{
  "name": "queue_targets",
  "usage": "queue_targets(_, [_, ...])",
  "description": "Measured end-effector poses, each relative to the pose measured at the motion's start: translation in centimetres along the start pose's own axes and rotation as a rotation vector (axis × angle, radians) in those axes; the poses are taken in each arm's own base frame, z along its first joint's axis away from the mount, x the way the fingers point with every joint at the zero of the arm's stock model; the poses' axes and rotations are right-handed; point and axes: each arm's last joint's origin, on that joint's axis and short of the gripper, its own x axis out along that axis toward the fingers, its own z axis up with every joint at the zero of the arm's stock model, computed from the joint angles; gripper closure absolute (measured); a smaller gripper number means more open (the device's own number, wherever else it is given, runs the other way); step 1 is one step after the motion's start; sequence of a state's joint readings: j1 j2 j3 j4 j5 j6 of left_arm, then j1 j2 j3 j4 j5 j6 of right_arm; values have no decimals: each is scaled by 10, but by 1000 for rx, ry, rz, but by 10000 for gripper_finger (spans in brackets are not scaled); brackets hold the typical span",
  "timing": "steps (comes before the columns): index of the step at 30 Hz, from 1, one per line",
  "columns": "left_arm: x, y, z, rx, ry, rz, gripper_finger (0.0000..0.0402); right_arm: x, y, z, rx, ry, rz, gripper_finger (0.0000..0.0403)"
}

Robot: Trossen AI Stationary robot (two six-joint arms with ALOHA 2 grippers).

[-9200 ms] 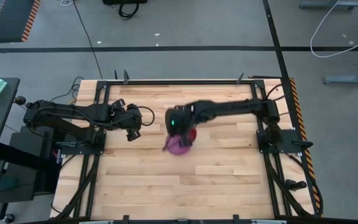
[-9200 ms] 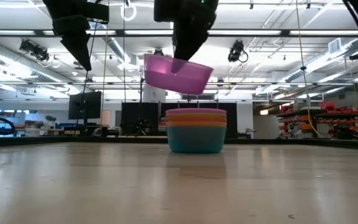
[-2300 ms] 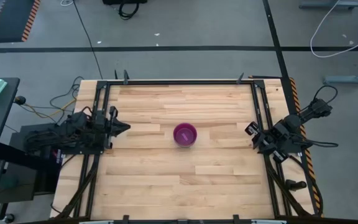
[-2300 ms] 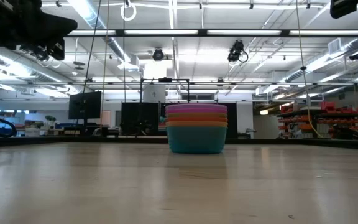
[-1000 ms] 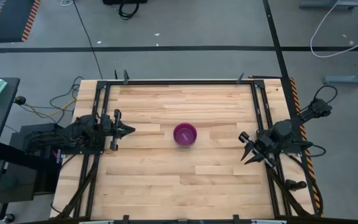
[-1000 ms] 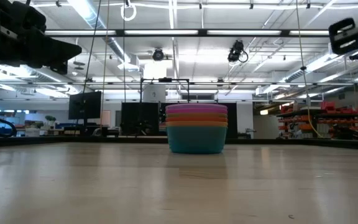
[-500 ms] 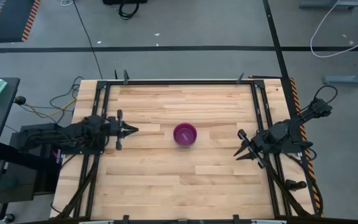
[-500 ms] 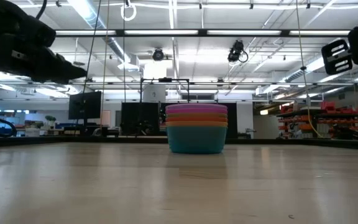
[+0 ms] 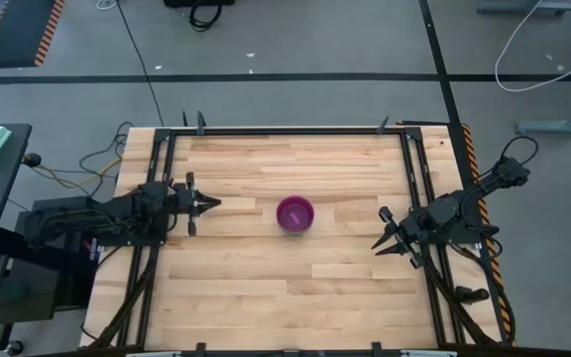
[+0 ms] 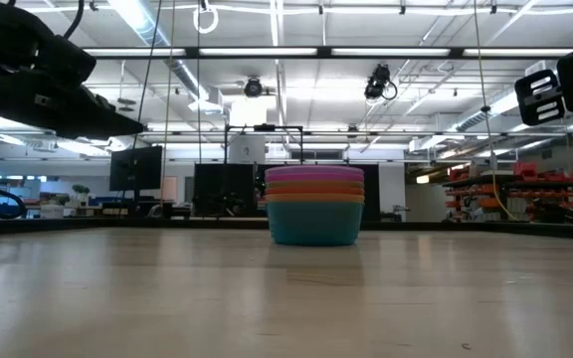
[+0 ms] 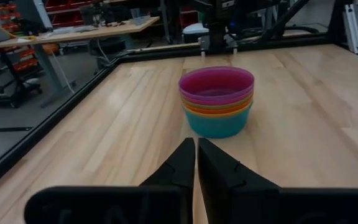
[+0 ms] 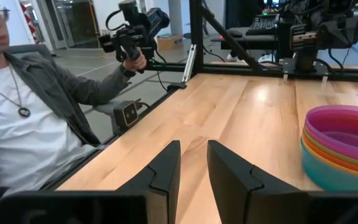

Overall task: Nest bowls inside each other
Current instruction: Return to Home Position

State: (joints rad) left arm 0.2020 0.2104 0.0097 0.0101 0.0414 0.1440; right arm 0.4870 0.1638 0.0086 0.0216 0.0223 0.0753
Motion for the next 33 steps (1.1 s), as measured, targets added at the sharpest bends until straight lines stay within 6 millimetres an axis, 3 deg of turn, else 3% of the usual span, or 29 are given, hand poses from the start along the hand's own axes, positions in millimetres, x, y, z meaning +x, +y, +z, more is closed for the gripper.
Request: queue_targets(33, [-2, 20, -3, -63, 13, 159, 366, 0, 0, 0, -32, -1, -8, 315])
